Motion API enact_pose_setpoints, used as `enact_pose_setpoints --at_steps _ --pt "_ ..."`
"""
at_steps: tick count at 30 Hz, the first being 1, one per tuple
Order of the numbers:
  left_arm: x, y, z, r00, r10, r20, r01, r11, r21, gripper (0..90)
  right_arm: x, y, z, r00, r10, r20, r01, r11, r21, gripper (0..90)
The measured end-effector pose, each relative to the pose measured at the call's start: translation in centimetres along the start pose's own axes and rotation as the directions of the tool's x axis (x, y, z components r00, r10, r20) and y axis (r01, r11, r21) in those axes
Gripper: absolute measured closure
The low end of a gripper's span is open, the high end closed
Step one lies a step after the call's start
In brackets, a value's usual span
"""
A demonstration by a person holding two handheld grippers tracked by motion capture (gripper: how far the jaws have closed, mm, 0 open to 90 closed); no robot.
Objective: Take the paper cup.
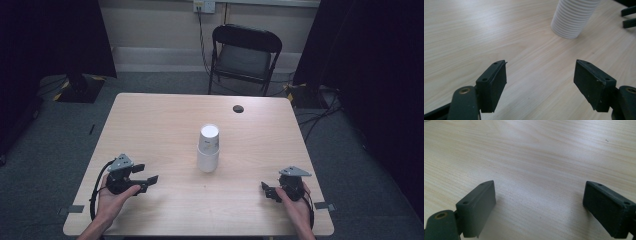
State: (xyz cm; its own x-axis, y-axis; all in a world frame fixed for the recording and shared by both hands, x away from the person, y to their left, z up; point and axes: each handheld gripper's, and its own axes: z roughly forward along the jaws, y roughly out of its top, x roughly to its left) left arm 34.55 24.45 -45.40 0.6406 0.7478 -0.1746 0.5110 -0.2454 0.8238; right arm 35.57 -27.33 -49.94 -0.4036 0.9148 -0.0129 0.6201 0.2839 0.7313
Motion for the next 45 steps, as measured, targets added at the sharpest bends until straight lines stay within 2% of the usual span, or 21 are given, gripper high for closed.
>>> enact_pose_setpoints --at_steps 5,7,11,12,14,17,19,21,23,25,27,28,29,31,33,34,36,41,45 --pt "-0.7 1.0 0.3 0.9996 0.017 0.023 -0.017 0.9998 -0.011 27.6 0.0 0.0 0.0 1.0000 0.000 0.000 0.000 1.000 0.000 10.6" --pt "-1.0 1.4 0.5 0.9990 0.017 0.042 -0.017 0.9998 0.001 28.3 0.0 0.0 0.0 1.0000 0.000 0.000 0.000 1.000 0.000 10.6" --pt "-1.7 2.4 0.6 0.9955 0.036 0.088 -0.034 0.9992 -0.021 28.8 0.0 0.0 0.0 1.0000 0.000 0.000 0.000 1.000 0.000 10.6" --pt "-2.0 2.7 0.7 0.9939 0.051 0.098 -0.049 0.9986 -0.017 28.8 0.0 0.0 0.0 1.0000 0.001 0.000 -0.001 1.000 0.000 10.6" --pt "-2.3 3.0 0.8 0.9917 0.079 0.101 -0.078 0.9969 -0.016 28.8 0.0 0.0 0.0 1.0000 0.000 0.000 0.000 1.000 0.000 10.6" --pt "-2.7 3.6 1.3 0.9904 0.070 0.119 -0.067 0.9974 -0.026 28.8 0.0 0.0 0.0 1.0000 0.000 0.000 0.000 1.000 0.000 10.6" --pt "-2.9 4.1 1.7 0.9880 0.086 0.128 -0.081 0.9960 -0.038 28.7 0.0 0.0 0.0 1.0000 0.000 0.000 0.000 1.000 0.000 10.6" --pt "-3.3 4.5 2.3 0.9882 0.108 0.108 -0.105 0.9937 -0.040 28.8 0.0 0.0 0.0 1.0000 0.000 0.000 0.000 1.000 0.000 10.6" --pt "-3.4 5.0 2.8 0.9846 0.092 0.149 -0.085 0.9950 -0.054 28.8 0.0 0.0 0.0 1.0000 0.000 0.000 0.000 1.000 0.000 10.6" --pt "-3.9 5.5 3.1 0.9819 0.131 0.136 -0.124 0.9904 -0.060 28.8 0.0 0.0 0.0 1.0000 0.000 0.000 0.000 1.000 0.000 10.6" --pt "-4.3 5.9 3.3 0.9785 0.149 0.143 -0.142 0.9880 -0.061 28.0 0.0 0.0 0.0 1.0000 0.001 0.000 -0.001 1.000 0.000 10.6" --pt "-4.5 6.1 3.4 0.9785 0.150 0.142 -0.142 0.9877 -0.065 28.0 0.0 0.0 0.0 1.0000 0.001 0.000 -0.001 1.000 0.000 10.6" --pt "-4.6 6.4 3.4 0.9766 0.144 0.160 -0.134 0.9884 -0.072 27.5 0.0 0.0 0.0 1.0000 0.001 0.000 -0.001 1.000 0.000 10.6" --pt "-4.9 6.7 3.2 0.9787 0.132 0.157 -0.118 0.9882 -0.098 27.0 0.0 0.0 0.0 1.0000 0.000 0.000 0.000 1.000 0.000 10.7" --pt "-5.2 7.0 3.4 0.9776 0.128 0.167 -0.113 0.9891 -0.094 26.1 0.0 0.0 0.0 1.0000 -0.006 -0.004 0.006 1.000 0.000 10.7" --pt "-5.5 7.3 3.6 0.9747 0.139 0.176 -0.125 0.9882 -0.089 25.5 0.0 0.0 0.0 1.0000 -0.004 -0.004 0.004 1.000 0.000 10.7" --pt "-5.7 7.5 3.7 0.9754 0.142 0.169 -0.127 0.9874 -0.095 25.0 0.0 0.0 0.0 1.0000 -0.004 -0.005 0.004 1.000 0.000 10.7" --pt "-6.1 8.8 4.6 0.9692 0.155 0.191 -0.138 0.9855 -0.099 24.9 0.0 0.0 0.0 1.0000 -0.005 -0.005 0.005 1.000 0.000 10.7" --pt "-6.4 9.8 5.3 0.9701 0.168 0.175 -0.148 0.9816 -0.120 24.9 0.0 0.0 0.0 1.0000 -0.005 -0.005 0.005 1.000 0.000 10.7"
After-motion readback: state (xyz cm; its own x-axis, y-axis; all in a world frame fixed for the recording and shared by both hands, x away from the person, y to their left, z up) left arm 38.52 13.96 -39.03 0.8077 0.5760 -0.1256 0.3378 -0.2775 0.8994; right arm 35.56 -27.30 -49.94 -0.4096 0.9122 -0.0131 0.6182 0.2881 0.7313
